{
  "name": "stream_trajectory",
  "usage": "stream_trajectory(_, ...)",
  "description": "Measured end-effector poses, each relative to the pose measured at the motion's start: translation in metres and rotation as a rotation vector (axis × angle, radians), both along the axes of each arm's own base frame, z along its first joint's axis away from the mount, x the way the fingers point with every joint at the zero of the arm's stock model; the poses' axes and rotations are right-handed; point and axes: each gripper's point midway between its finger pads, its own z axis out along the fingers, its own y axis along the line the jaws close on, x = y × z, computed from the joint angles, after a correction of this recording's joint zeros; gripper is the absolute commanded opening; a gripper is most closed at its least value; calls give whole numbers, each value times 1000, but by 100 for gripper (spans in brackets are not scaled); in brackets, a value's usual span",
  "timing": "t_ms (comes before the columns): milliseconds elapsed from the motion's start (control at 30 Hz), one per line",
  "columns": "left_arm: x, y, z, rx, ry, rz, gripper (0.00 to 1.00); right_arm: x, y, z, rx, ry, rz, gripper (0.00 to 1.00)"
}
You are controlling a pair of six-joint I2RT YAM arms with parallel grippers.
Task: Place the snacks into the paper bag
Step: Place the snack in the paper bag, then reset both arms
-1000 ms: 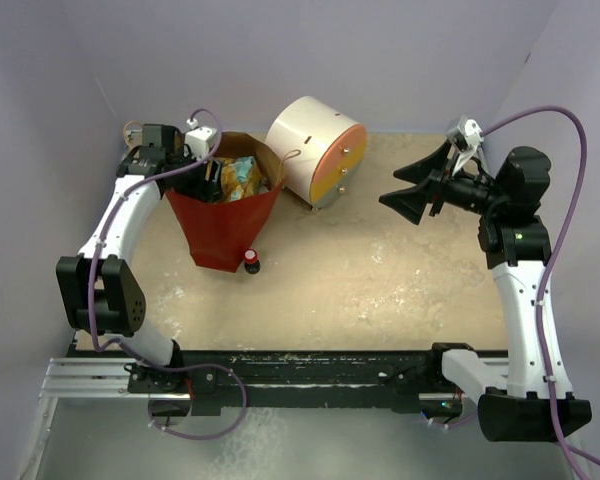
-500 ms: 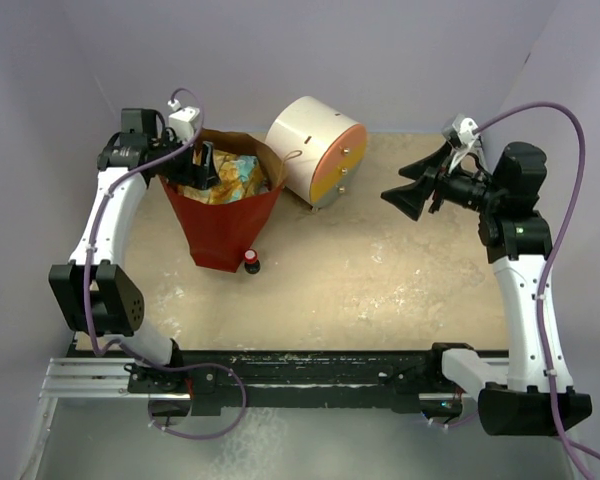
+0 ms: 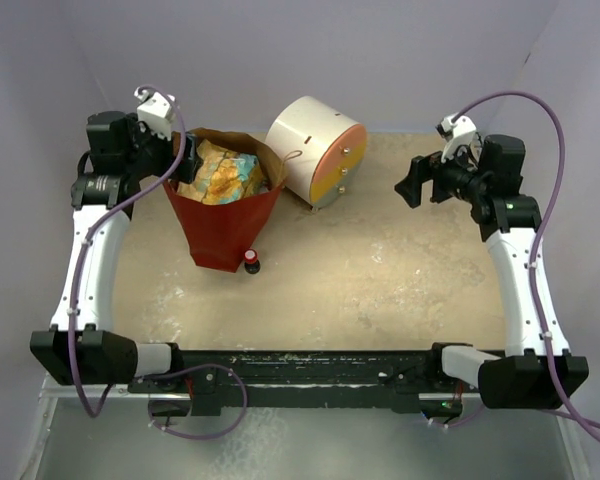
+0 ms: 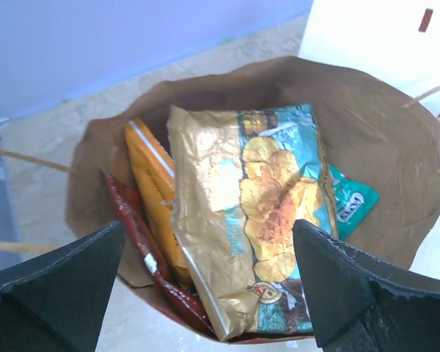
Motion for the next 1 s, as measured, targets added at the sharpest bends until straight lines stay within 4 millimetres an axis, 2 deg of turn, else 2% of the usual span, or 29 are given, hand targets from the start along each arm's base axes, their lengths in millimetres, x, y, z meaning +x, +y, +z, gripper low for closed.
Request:
stream_trajectory(167,-10,13,17,32,-105,67,99,6,-19,2,-48,-3,-109,100)
stream_trajectory(300,-19,24,18,54,-161,131,99,9,-31,0,-72,2,-188,100)
stream_trajectory(433,-39,32,24,67,-228,177,99,2,-44,7,-94,-49,-260,100)
stream_trajectory(633,-73,38,67,69,-400,222,99,-17,-57,34,-111,-215,-336,100)
stream_trajectory(733,-86,42,81,74,-446,246,99,-29,-60,42,-118,-275,-355,100)
stream_trajectory(833,-95,45,83,92,-453,262,99,-38,-63,51,-132,-318,-367,100)
stream_trajectory(1000,-105,44,75,109,-423,248,99,-43,-65,58,-152,-352,-370,100)
